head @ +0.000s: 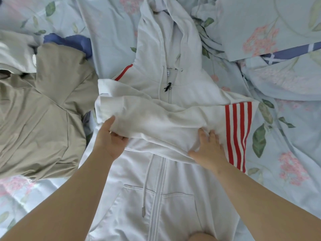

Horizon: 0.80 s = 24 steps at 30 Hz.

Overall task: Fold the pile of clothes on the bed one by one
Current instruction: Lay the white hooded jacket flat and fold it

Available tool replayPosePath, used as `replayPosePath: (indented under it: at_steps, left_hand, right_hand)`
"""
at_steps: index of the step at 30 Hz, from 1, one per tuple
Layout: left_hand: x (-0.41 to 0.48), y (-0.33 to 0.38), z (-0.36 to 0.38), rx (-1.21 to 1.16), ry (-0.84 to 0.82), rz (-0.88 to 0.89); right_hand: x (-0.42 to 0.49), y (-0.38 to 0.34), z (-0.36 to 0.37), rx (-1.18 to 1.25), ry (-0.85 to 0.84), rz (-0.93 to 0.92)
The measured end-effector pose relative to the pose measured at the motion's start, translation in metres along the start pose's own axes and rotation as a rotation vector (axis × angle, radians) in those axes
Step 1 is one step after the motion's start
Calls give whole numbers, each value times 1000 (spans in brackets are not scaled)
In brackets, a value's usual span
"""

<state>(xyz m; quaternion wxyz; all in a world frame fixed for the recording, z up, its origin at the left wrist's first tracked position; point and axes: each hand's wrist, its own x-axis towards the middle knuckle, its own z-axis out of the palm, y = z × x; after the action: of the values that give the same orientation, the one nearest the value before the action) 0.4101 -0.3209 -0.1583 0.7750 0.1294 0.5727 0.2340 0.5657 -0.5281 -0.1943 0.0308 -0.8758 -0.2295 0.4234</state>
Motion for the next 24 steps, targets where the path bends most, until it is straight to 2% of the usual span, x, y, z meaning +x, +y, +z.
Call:
replayPosePath:
  at_steps: [2, 5, 7, 9, 11, 13, 15, 16, 19, 21, 22, 24]
  left_hand:
    - [5, 0, -5, 137, 23, 5]
    - [9, 9, -5, 72, -5, 69]
    - [10, 12, -7, 104, 16, 68]
    - [15, 13, -11, 240, 117, 64]
    - [20, 15, -9, 303, 165, 109]
    - [24, 20, -7, 353, 162, 175]
    - [22, 26, -6, 381, 126, 238]
    - [19, 30, -6, 355, 85, 272]
    - [9, 39, -10, 302, -4, 354]
    - [13, 38, -18, 535, 120, 399]
    - [19, 35, -24, 664, 224, 428]
    - [27, 28, -30, 809, 424, 473]
  right_hand:
    - [1, 0, 0, 5, -14, 2]
    - [2, -3, -4, 85, 5, 15]
    - [2, -7, -14, 204, 174, 15]
    - [4, -18, -27, 265, 387, -27]
    - [12, -32, -39, 279, 464, -113]
    - [27, -45, -46, 333, 370, -122]
    - [41, -51, -48, 268, 225, -84]
    - [46, -52, -49, 232, 229, -71]
    - [44, -52, -48, 327, 503, -108]
    - [40, -53, -47, 424, 652, -170]
    - [38, -55, -45, 429, 659, -189]
    - [34, -57, -39, 272, 601, -238]
